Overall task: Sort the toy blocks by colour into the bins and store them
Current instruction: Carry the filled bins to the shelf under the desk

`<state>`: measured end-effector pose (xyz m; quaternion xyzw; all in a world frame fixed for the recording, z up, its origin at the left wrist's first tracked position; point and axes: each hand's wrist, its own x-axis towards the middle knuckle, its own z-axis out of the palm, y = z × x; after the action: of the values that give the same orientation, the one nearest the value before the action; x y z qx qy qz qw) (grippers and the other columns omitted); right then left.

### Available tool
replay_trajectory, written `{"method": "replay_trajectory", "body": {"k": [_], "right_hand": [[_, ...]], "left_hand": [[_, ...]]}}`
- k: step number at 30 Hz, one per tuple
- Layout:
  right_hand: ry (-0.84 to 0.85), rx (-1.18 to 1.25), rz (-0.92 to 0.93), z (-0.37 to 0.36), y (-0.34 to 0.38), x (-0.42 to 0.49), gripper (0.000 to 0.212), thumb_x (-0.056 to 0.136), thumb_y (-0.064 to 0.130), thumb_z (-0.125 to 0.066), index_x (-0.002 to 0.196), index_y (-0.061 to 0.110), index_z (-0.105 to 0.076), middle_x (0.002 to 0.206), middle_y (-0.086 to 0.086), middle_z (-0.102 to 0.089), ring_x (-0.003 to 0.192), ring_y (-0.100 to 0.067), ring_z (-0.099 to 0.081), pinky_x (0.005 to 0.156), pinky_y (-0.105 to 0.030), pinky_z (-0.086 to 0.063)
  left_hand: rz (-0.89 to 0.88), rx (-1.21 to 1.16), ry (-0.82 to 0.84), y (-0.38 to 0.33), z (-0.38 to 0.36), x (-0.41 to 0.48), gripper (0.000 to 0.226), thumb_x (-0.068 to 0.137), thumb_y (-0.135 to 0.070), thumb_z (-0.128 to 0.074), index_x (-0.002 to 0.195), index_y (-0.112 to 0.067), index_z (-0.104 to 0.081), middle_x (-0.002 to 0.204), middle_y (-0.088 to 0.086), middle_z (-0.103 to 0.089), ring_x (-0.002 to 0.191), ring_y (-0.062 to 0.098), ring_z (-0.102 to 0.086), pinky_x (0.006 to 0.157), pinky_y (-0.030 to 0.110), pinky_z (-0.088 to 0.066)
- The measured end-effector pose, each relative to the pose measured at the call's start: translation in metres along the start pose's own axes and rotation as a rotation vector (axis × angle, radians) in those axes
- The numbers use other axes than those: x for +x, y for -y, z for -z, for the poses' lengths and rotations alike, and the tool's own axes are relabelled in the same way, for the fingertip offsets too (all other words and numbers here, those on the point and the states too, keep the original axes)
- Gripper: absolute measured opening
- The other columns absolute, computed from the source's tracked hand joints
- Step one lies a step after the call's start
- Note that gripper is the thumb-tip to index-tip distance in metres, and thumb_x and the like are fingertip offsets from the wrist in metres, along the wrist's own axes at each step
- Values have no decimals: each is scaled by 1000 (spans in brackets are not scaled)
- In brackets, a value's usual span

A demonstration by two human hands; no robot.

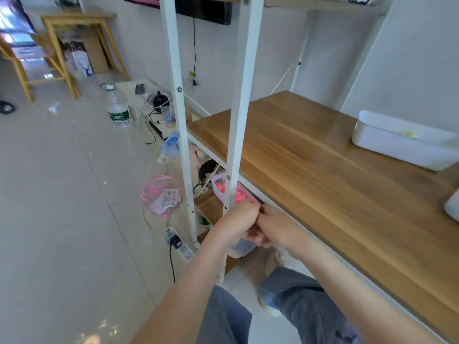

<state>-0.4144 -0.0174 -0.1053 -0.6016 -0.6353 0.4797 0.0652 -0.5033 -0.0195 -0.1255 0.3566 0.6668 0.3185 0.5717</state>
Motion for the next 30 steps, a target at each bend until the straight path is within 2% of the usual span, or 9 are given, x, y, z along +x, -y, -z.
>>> {"method": "replay_trajectory", "body": {"k": [5, 7, 10, 13, 18, 22, 26, 28, 30], "right_hand": [[-177, 113, 195, 42, 3, -25, 31, 93, 16, -37, 75, 7, -60, 46, -5, -57, 40, -18, -53, 40, -24, -40], [-343, 148, 281, 59, -3, -25, 26, 90, 17, -41, 75, 7, -60, 53, -4, -59, 41, -17, -52, 41, -24, -39], [-585, 174, 339, 94, -11, -15, 22, 90, 18, -43, 106, 8, -53, 76, -2, -60, 62, -16, -55, 59, -28, -43], [-669, 136, 269, 131, -26, 1, 52, 88, 12, -42, 137, 13, -22, 86, -3, -56, 74, -17, -54, 68, -30, -40], [-722, 141, 148, 175, -51, 16, 70, 88, 9, -44, 145, 11, -3, 115, -12, -42, 101, -27, -46, 84, -35, -39], [-719, -402, 29, 181, -66, -4, 58, 90, 24, -45, 142, 12, -21, 140, -13, -31, 128, -32, -30, 102, -42, -28], [-1012, -714, -29, 190, -93, -30, 67, 85, 23, -48, 144, 19, -16, 151, -12, -17, 133, -32, -25, 107, -47, -19], [-1161, -712, -95, 207, -108, -42, 66, 82, 16, -50, 142, 12, -23, 143, -19, -31, 124, -36, -37, 101, -48, -26], [-1131, -693, -195, 220, -122, -53, 58, 83, 11, -46, 137, 5, -27, 121, -19, -50, 105, -37, -51, 85, -41, -36]], "left_hand": [[-184, 9, -65, -35, -12, -12, 27, 99, -24, -37, 96, -7, -57, 57, 8, -56, 42, 17, -52, 44, 26, -44], [-236, 9, -75, -45, -21, -15, 26, 100, -26, -38, 97, -8, -57, 59, 6, -59, 45, 15, -54, 44, 25, -44], [-302, 76, -49, -55, -37, -19, 23, 100, -28, -40, 107, -12, -55, 72, 3, -65, 55, 12, -58, 47, 21, -48], [-392, 281, -81, -61, -53, -17, 19, 99, -28, -42, 108, -17, -53, 82, 0, -67, 64, 10, -63, 54, 19, -52], [-476, 424, -80, -80, -77, -9, 21, 98, -32, -41, 105, -19, -55, 85, 1, -68, 73, 14, -68, 76, 35, -59], [-528, 432, 18, -96, -106, -3, 22, 98, -33, -40, 107, -19, -55, 86, 0, -68, 71, 13, -67, 75, 34, -59], [-491, 434, 141, -101, -142, -6, 22, 99, -32, -40, 109, -18, -54, 89, 0, -68, 73, 12, -68, 72, 29, -59], [-461, 405, 200, -100, -157, -9, 20, 99, -32, -41, 108, -19, -53, 89, 1, -68, 75, 14, -69, 72, 31, -59], [-423, 381, 247, -97, -171, -14, 18, 99, -32, -42, 108, -19, -53, 90, 3, -68, 78, 17, -69, 71, 32, -60]]}}
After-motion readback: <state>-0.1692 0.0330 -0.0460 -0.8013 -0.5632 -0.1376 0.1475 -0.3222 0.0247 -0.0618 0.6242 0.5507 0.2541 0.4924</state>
